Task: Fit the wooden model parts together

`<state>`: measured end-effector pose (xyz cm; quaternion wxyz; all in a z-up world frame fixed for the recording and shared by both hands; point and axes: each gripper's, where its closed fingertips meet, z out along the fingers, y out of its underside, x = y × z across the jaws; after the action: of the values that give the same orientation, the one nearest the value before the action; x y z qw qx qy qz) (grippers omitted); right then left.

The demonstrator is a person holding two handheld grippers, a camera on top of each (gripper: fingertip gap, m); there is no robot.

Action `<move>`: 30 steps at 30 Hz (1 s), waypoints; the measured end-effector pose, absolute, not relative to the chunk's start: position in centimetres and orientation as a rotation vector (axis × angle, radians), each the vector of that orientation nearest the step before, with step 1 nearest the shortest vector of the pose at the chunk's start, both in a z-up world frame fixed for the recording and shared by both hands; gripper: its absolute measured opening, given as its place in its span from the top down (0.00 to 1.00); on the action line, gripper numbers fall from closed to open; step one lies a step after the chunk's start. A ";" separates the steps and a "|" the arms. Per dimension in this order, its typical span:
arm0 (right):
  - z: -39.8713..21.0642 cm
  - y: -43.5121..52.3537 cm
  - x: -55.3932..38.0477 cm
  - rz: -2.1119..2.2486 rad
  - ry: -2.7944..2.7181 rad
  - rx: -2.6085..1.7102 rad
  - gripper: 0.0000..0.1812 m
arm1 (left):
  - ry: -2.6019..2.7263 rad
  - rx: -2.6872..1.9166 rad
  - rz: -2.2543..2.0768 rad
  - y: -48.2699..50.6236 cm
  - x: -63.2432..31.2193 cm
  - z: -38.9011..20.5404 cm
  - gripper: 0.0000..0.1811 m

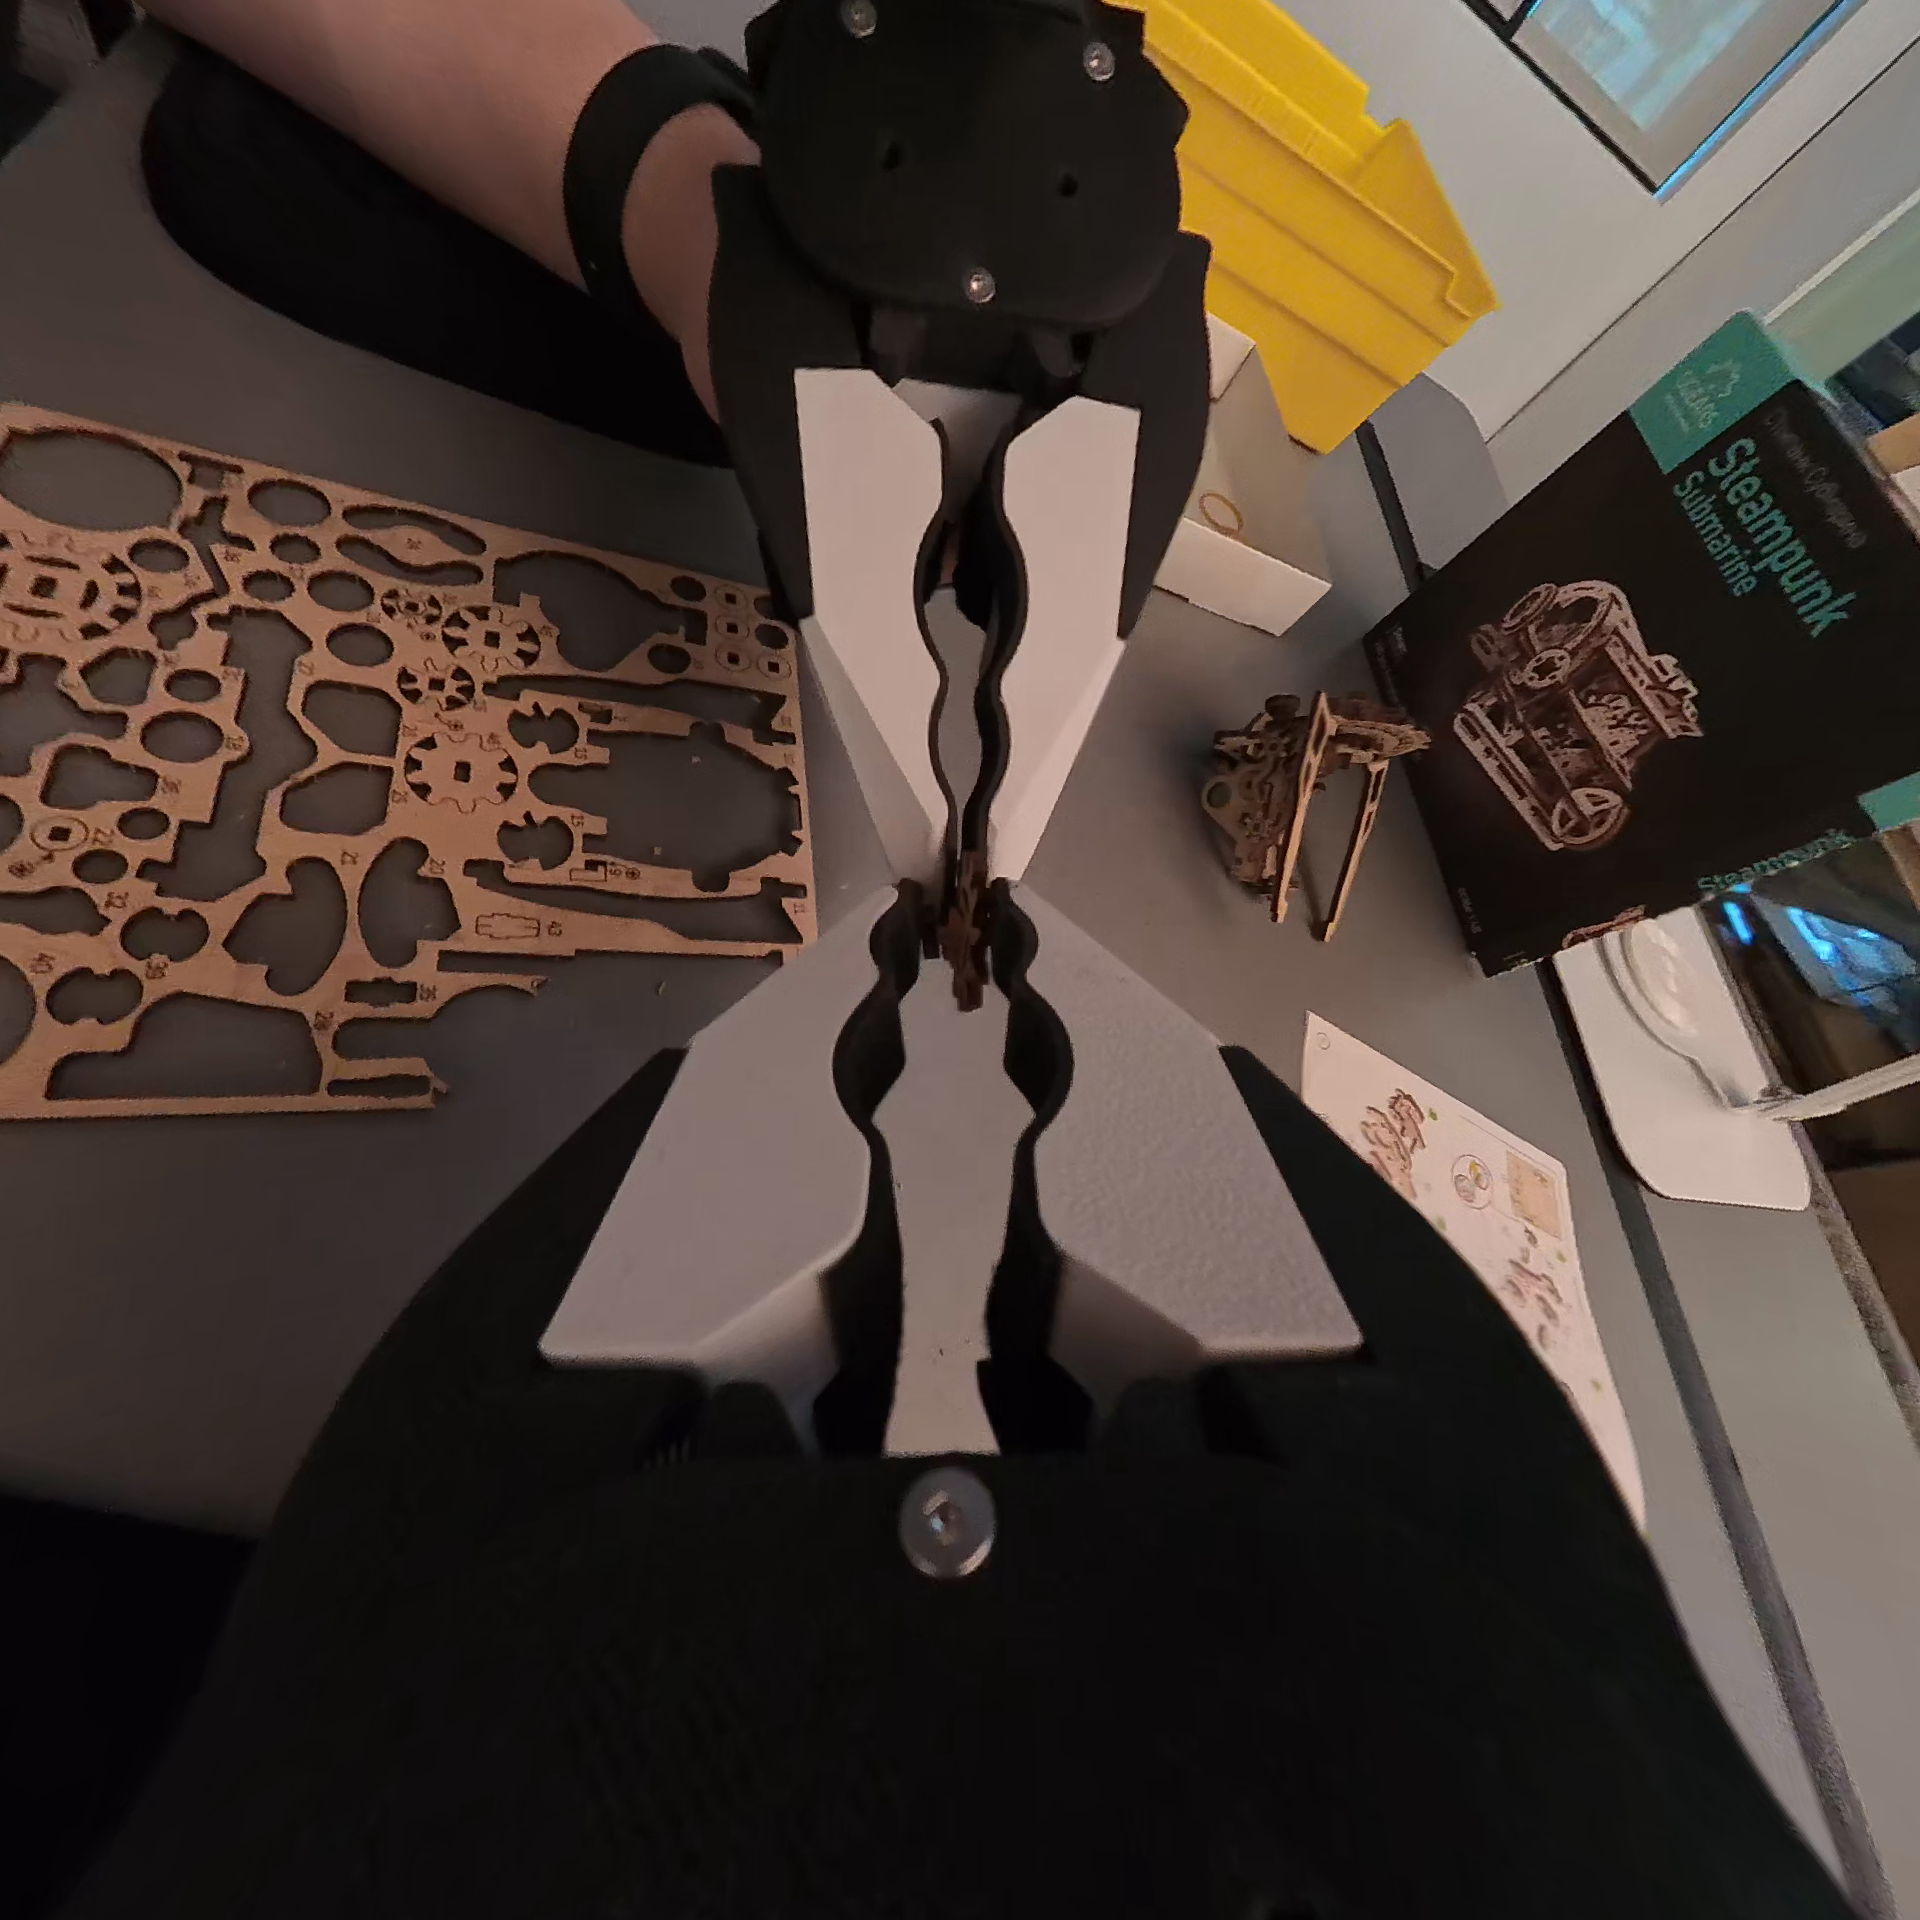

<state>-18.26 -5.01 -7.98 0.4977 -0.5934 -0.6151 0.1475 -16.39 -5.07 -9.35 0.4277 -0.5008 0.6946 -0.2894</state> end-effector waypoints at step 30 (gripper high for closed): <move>-9.8 -5.9 -18.4 0.296 -1.612 -1.439 0.95 | 1.862 -1.228 -0.674 -5.9 -16.7 -11.2 1.00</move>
<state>-18.45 -5.92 -9.77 0.4620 -0.5853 -0.6553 0.1204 -16.66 -5.92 -11.21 0.3946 -0.4843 0.7343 -0.2656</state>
